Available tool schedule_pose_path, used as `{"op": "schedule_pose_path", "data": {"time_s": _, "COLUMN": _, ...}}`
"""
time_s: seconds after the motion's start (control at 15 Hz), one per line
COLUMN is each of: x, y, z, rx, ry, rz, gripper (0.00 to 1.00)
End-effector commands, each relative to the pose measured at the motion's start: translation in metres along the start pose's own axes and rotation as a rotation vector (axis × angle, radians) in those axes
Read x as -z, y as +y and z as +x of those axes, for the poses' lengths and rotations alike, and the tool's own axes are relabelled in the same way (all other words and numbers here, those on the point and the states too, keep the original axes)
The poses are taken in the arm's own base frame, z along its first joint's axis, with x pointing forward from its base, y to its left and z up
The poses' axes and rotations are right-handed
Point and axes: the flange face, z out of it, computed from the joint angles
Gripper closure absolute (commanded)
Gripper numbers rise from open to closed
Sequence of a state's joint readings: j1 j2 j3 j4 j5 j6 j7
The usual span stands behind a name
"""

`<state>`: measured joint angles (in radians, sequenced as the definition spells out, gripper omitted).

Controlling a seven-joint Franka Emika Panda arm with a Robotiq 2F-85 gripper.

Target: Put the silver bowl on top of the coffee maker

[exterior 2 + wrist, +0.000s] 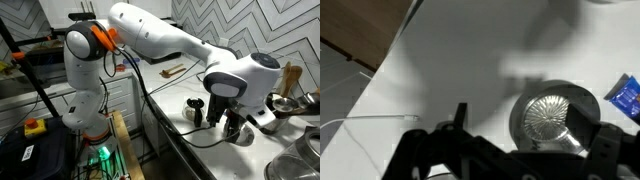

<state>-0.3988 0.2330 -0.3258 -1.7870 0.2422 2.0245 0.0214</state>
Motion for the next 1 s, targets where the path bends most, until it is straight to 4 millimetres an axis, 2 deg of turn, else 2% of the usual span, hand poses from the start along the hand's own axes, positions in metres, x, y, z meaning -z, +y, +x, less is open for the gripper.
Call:
{"op": "schedule_pose_path", "data": {"time_s": 0.0, "x": -0.022, "y": 0.012, "z": 0.017, "rx": 0.018, "ry": -0.042, "rz": 0.037, "gripper": 0.0}}
{"op": "schedule_pose_path", "data": {"time_s": 0.73, "x": -0.06, "y": 0.005, "z": 0.047, "rx": -0.025, "ry": -0.056, "rz": 0.109, "gripper": 0.0}}
{"op": "schedule_pose_path", "data": {"time_s": 0.8, "x": -0.062, "y": 0.004, "z": 0.049, "rx": -0.028, "ry": -0.057, "rz": 0.112, "gripper": 0.02}}
{"op": "schedule_pose_path", "data": {"time_s": 0.87, "x": -0.064, "y": 0.004, "z": 0.051, "rx": -0.03, "ry": -0.057, "rz": 0.115, "gripper": 0.1}}
{"op": "schedule_pose_path", "data": {"time_s": 0.93, "x": -0.066, "y": 0.004, "z": 0.052, "rx": -0.033, "ry": -0.062, "rz": 0.12, "gripper": 0.11}}
